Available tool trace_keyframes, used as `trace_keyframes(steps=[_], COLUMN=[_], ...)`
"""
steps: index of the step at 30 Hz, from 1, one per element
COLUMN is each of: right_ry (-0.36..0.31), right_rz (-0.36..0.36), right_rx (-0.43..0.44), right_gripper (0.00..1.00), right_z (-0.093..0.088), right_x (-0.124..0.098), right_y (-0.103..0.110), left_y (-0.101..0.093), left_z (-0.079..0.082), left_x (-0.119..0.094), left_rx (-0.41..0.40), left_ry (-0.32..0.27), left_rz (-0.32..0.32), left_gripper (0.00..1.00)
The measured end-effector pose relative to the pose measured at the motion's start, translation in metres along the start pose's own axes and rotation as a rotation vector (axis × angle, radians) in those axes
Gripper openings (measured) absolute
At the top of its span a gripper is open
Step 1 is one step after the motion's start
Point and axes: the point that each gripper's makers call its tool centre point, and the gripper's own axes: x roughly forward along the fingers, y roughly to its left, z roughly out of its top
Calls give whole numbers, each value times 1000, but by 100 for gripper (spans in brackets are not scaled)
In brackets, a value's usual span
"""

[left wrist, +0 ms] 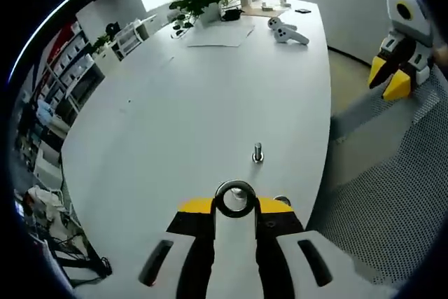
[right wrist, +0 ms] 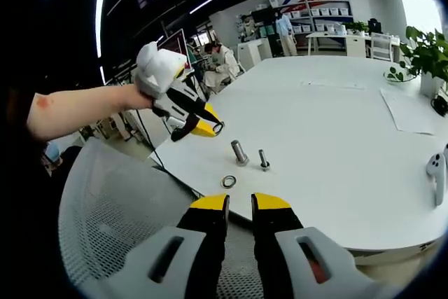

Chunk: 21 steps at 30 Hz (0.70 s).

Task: Place the washer onto the threaded stud by aligning its center hole with the stud, sliding it down to the base, and recovering from edge contact or off-axis alignment until the washer reaches the visible bottom stop.

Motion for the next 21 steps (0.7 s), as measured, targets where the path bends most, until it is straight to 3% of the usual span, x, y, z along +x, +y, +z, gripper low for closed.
trace_keyframes(steps=[9,21], right_ry=[-9,-13], right_rz=[-1,-4], right_rx=[-1,0], right_gripper=[16,16], right_z=[1,1], right_x=[0,-1], right_y=[0,0], left_y=[-4,-11], left_z=[13,10], left_x=[3,31], left_rx=[-3,19], left_ry=[-19,48], left_rz=[-15,-55], left_gripper=[19,19])
